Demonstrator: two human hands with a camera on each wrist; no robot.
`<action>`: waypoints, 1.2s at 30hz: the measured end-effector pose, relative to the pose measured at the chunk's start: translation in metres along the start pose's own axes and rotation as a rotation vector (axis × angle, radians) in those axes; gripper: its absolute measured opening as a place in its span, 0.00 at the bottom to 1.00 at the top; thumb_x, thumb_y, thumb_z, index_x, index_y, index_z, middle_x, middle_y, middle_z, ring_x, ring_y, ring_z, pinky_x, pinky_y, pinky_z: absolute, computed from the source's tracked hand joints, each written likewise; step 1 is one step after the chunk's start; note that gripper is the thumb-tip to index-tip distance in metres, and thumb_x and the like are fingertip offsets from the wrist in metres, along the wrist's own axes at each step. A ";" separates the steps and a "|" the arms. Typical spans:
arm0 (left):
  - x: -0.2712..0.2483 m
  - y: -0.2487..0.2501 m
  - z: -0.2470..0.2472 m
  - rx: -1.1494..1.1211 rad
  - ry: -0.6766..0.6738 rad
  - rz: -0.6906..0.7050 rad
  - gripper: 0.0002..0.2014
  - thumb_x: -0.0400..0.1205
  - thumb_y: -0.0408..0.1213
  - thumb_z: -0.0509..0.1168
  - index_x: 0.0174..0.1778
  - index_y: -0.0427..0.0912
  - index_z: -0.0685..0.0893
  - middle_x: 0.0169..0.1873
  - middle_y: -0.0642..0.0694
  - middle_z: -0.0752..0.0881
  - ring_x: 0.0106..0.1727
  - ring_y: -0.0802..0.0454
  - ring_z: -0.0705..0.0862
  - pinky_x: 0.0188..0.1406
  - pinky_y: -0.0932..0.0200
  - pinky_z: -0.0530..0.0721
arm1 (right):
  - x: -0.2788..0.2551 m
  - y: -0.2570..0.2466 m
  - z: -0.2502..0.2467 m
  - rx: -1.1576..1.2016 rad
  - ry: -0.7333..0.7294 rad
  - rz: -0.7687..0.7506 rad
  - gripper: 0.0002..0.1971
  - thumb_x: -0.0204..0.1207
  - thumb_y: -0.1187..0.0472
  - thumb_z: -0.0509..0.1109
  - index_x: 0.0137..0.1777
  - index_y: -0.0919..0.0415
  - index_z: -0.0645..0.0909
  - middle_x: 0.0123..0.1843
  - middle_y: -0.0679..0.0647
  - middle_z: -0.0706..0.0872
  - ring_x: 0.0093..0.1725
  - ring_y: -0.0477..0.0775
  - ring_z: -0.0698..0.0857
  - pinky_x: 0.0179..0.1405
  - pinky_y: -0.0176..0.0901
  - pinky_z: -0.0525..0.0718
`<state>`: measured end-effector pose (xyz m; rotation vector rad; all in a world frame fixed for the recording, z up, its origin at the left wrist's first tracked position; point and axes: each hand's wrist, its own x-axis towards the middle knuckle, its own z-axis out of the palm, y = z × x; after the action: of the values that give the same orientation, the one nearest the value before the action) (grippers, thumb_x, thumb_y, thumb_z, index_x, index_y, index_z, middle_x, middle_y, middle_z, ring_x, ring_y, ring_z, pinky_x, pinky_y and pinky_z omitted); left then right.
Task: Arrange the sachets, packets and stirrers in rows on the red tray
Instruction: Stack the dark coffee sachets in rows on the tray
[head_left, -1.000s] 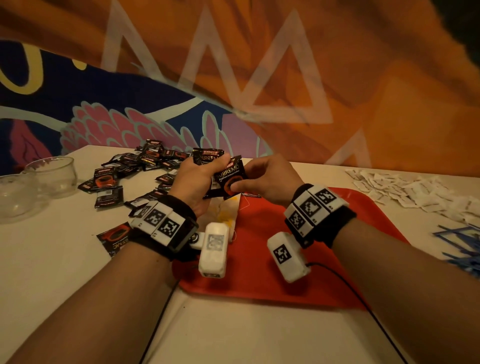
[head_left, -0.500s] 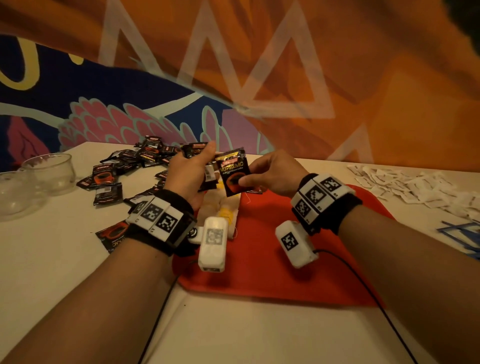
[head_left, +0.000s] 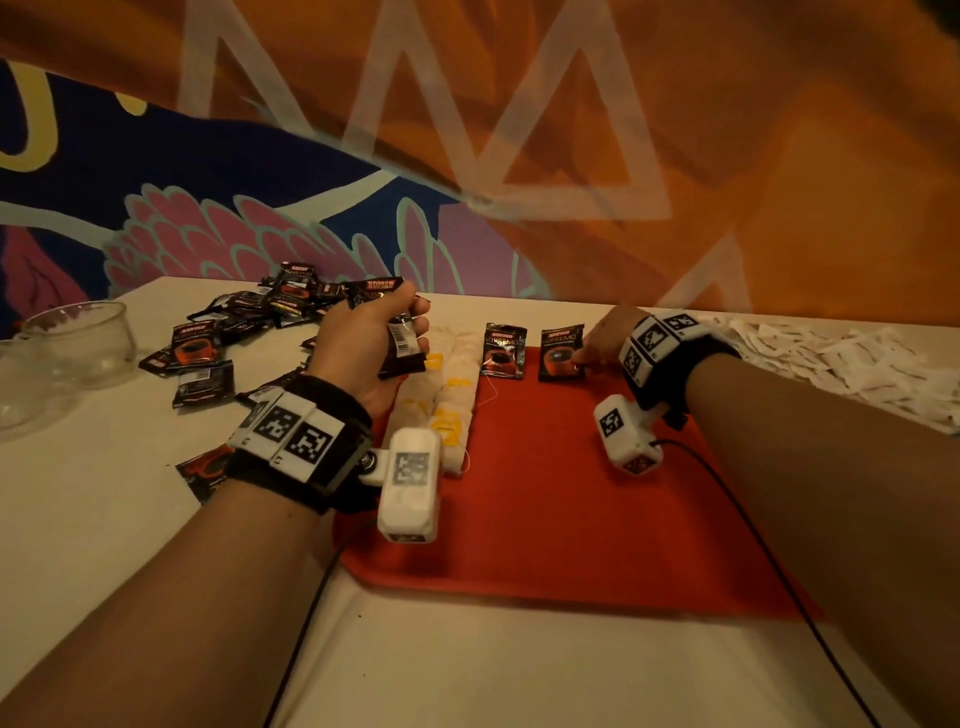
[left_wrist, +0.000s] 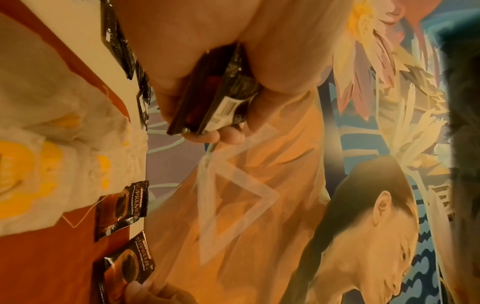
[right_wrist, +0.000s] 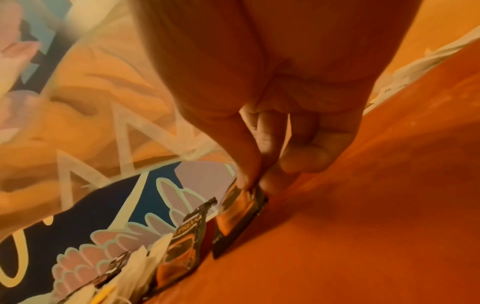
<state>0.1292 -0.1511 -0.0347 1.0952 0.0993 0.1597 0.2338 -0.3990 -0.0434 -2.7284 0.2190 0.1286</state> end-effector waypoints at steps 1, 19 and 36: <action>0.000 0.000 0.000 -0.002 -0.002 -0.002 0.04 0.86 0.35 0.67 0.51 0.38 0.83 0.35 0.47 0.85 0.31 0.56 0.83 0.30 0.61 0.81 | 0.003 0.001 0.002 -0.002 -0.007 0.001 0.23 0.69 0.46 0.81 0.56 0.62 0.88 0.54 0.58 0.90 0.56 0.59 0.88 0.54 0.49 0.85; 0.002 -0.002 -0.001 -0.026 -0.018 -0.049 0.09 0.84 0.35 0.68 0.58 0.36 0.81 0.35 0.46 0.86 0.30 0.56 0.83 0.28 0.62 0.82 | 0.001 -0.010 0.008 0.206 -0.089 -0.017 0.14 0.75 0.56 0.78 0.54 0.67 0.89 0.54 0.61 0.92 0.56 0.60 0.88 0.66 0.56 0.84; -0.004 -0.004 0.006 -0.015 -0.018 -0.069 0.09 0.88 0.28 0.57 0.56 0.28 0.82 0.46 0.35 0.90 0.40 0.45 0.92 0.35 0.57 0.90 | -0.002 -0.004 -0.003 0.257 0.003 -0.070 0.13 0.76 0.59 0.77 0.54 0.69 0.86 0.56 0.61 0.90 0.53 0.56 0.88 0.52 0.48 0.88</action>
<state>0.1270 -0.1594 -0.0357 1.0766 0.1189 0.0884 0.2332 -0.3960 -0.0390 -2.4772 0.1308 0.0717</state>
